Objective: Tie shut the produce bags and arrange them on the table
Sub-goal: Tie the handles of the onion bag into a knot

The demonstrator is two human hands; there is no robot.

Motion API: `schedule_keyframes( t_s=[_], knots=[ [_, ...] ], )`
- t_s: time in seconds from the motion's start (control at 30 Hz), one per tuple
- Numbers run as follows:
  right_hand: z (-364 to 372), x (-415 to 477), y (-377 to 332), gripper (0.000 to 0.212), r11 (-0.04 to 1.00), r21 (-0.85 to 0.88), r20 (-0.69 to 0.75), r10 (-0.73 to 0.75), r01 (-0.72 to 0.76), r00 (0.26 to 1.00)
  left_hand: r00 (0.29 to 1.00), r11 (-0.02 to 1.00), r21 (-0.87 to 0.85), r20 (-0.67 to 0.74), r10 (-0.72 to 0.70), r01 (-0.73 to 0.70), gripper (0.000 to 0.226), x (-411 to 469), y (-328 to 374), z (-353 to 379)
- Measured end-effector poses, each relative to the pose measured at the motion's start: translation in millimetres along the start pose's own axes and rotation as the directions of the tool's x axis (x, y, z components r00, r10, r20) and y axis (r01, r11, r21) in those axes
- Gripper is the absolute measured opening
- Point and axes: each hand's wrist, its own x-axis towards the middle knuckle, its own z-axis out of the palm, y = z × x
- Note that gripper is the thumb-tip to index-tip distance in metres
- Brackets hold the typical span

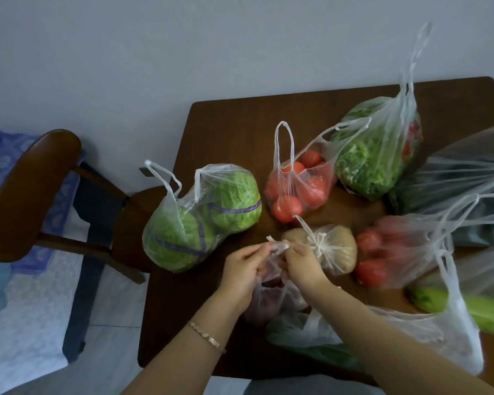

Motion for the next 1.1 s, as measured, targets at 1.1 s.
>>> schedule_keyframes(
  t_s=[1.1],
  knots=[
    [-11,-7,11,0.03,0.962,-0.104,0.164,-0.234,0.253,0.958,0.963,0.891,0.396,-0.052,0.265,-0.223,0.026,5,-8,-21]
  ],
)
